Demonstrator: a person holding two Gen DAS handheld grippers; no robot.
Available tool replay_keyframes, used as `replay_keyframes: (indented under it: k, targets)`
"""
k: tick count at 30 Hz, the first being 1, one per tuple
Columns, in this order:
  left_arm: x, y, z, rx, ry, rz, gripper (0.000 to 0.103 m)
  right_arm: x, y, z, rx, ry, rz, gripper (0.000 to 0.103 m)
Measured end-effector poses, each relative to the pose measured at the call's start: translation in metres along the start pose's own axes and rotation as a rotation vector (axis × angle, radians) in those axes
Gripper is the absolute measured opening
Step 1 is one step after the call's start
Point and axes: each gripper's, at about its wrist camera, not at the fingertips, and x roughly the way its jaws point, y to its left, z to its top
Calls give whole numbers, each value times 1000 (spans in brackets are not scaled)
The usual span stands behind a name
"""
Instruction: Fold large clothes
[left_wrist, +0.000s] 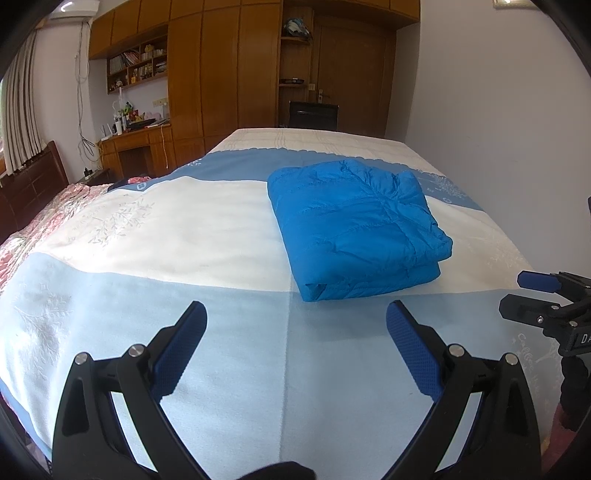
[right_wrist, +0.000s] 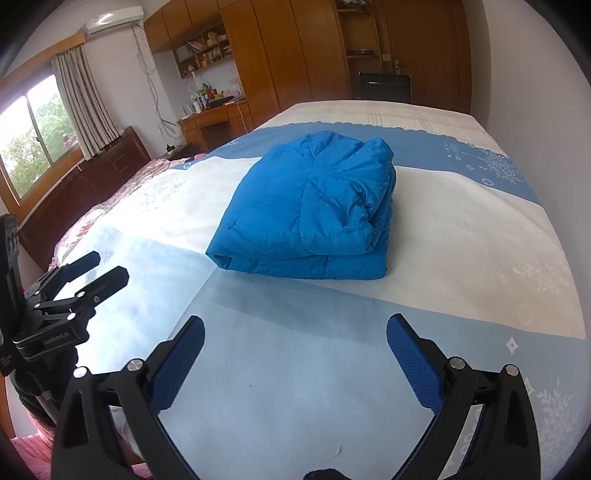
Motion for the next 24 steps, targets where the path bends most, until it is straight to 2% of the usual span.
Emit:
replay_keyframes:
  k: [24]
  targets:
    - [0,-1,0,0,5,-7,97,-1,-3,0,3,6,4,99]
